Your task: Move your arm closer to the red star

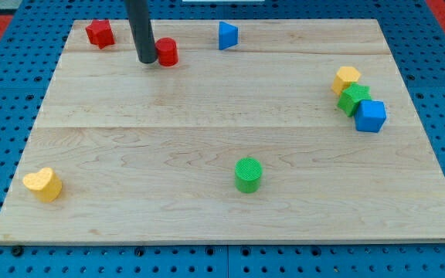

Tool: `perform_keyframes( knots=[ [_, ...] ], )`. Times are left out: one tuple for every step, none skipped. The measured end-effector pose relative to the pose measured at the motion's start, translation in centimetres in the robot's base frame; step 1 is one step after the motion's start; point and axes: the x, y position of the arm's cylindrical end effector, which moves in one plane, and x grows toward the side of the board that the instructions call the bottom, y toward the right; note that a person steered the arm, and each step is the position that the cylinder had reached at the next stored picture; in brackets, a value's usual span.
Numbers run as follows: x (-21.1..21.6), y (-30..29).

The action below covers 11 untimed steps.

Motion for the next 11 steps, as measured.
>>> perform_keyframes(
  knots=[
    [-1.2,1.6],
    [-1.7,2.4],
    [-1.1,-1.6],
    [-0.7,-9.7],
    [-1.9,-18.1],
    [-3.1,-18.1],
    [-6.0,-17.1],
    [-7.2,-16.6],
    [-7.2,-16.6],
    [-6.8,-15.1],
    [-6.8,-11.3]
  ],
)
